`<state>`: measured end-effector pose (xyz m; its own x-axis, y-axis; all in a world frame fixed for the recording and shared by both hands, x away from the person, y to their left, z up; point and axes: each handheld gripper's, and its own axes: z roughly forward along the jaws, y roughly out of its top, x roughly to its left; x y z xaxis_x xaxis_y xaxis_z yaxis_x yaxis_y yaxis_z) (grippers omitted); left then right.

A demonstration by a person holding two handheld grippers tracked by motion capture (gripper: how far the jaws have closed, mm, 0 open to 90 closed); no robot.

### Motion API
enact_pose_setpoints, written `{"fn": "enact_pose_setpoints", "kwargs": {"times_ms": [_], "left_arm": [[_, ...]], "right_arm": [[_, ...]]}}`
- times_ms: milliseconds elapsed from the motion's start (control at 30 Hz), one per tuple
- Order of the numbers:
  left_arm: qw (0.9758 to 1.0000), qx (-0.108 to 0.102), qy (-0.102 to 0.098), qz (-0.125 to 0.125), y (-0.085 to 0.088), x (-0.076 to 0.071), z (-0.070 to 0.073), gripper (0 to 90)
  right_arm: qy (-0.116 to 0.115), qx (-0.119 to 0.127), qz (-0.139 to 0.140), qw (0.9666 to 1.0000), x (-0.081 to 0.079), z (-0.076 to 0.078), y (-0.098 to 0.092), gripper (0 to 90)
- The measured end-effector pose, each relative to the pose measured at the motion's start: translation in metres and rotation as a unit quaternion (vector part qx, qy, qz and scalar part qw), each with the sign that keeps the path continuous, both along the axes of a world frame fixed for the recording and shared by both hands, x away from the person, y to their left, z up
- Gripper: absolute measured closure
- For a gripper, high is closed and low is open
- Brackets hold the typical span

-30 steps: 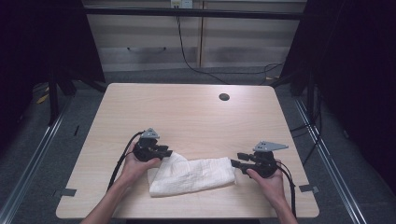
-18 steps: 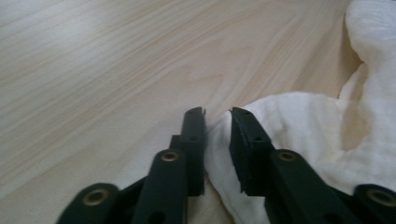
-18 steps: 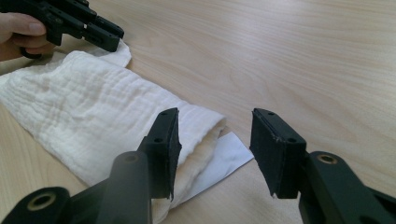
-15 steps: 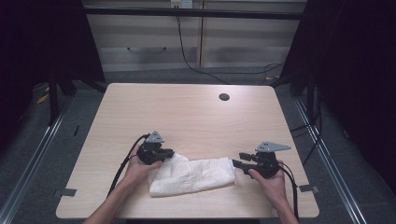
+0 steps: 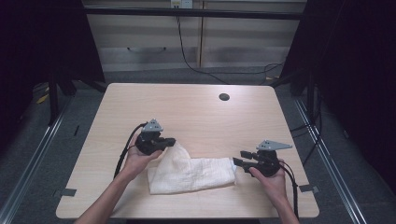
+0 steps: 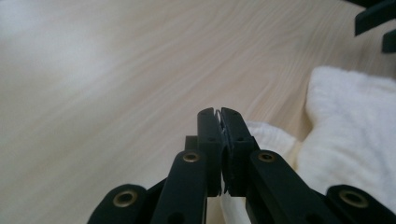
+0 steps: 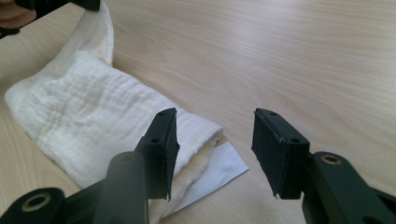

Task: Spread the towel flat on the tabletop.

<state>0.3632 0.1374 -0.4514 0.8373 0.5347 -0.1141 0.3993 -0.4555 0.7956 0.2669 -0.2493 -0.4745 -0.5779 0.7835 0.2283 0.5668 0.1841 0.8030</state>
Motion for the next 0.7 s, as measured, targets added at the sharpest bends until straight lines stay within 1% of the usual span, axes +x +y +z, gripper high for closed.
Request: {"fn": "enact_pose_setpoints", "kwargs": {"times_ms": [33, 67, 133, 167, 200, 233, 267, 333, 367, 400, 467, 500, 533, 567, 600, 633, 667, 700], "left_arm": [[0.9998, -0.009, -0.016, -0.003, -0.004, 0.002, 0.016, 87.9], [0.9996, -0.01, -0.025, -0.002, -0.005, 0.003, 0.024, 87.9], [0.9992, -0.02, -0.034, -0.005, -0.009, 0.005, 0.038, 87.9], [0.9988, -0.025, -0.043, -0.004, -0.011, 0.006, 0.045, 87.9], [0.9988, -0.025, -0.043, -0.004, -0.011, 0.006, 0.045, 88.0], [0.9979, -0.034, -0.055, -0.006, -0.014, 0.007, 0.06, 87.9], [0.9975, -0.038, -0.06, -0.008, -0.016, 0.008, 0.068, 88.0], [0.996, -0.046, -0.077, -0.012, -0.017, 0.007, 0.084, 88.0], [0.996, -0.046, -0.077, -0.012, -0.017, 0.007, 0.084, 88.0], [0.9939, -0.06, -0.091, -0.015, -0.017, 0.005, 0.101, 88.0], [0.9912, -0.079, -0.105, -0.018, -0.012, 0.0, 0.115, 88.0], [0.9896, -0.086, -0.114, -0.019, -0.009, -0.004, 0.121, 88.0], [0.9896, -0.086, -0.114, -0.019, -0.009, -0.004, 0.121, 88.0], [0.9879, -0.097, -0.119, -0.02, -0.005, -0.008, 0.125, 88.0], [0.9857, -0.109, -0.126, -0.025, 0.005, -0.019, 0.127, 88.0], [0.9851, -0.108, -0.131, -0.026, 0.011, -0.024, 0.125, 88.0], [0.9852, -0.111, -0.129, -0.025, 0.017, -0.028, 0.12, 88.0], [0.9852, -0.111, -0.129, -0.025, 0.017, -0.028, 0.12, 88.0]], "right_arm": [[-0.002, 0.001, 0.0, 1.0, 0.0, 0.001, 0.0, 50.4], [-0.005, 0.002, 0.0, 1.0, 0.0, 0.001, -0.001, 50.3], [-0.003, 0.004, -0.004, 1.0, -0.001, 0.002, -0.003, 50.3], [-0.007, 0.003, -0.005, 1.0, 0.0, 0.002, -0.004, 50.3], [-0.007, 0.003, -0.005, 1.0, 0.0, 0.002, -0.004, 50.3], [-0.008, 0.005, -0.006, 0.9999, -0.001, 0.003, -0.006, 50.3], [-0.009, 0.005, -0.007, 0.9999, -0.001, 0.004, -0.006, 50.3], [-0.009, 0.007, -0.01, 0.9999, -0.001, 0.004, -0.008, 50.3], [-0.009, 0.007, -0.01, 0.9999, -0.001, 0.004, -0.008, 50.3], [-0.011, 0.006, -0.012, 0.9999, -0.001, 0.005, -0.009, 50.3], [-0.011, 0.007, -0.013, 0.9998, -0.001, 0.005, -0.009, 50.3], [-0.012, 0.006, -0.012, 0.9998, -0.001, 0.005, -0.009, 50.3], [-0.013, 0.006, -0.012, 0.9998, -0.001, 0.005, -0.009, 50.3], [-0.013, 0.006, -0.012, 0.9998, -0.001, 0.005, -0.009, 50.3], [-0.013, 0.004, -0.012, 0.9998, -0.002, 0.005, -0.009, 50.3], [-0.013, 0.004, -0.012, 0.9998, -0.003, 0.005, -0.009, 50.3], [-0.012, 0.004, -0.012, 0.9998, -0.003, 0.005, -0.009, 50.3], [-0.012, 0.003, -0.013, 0.9998, -0.004, 0.005, -0.009, 50.4]]}}
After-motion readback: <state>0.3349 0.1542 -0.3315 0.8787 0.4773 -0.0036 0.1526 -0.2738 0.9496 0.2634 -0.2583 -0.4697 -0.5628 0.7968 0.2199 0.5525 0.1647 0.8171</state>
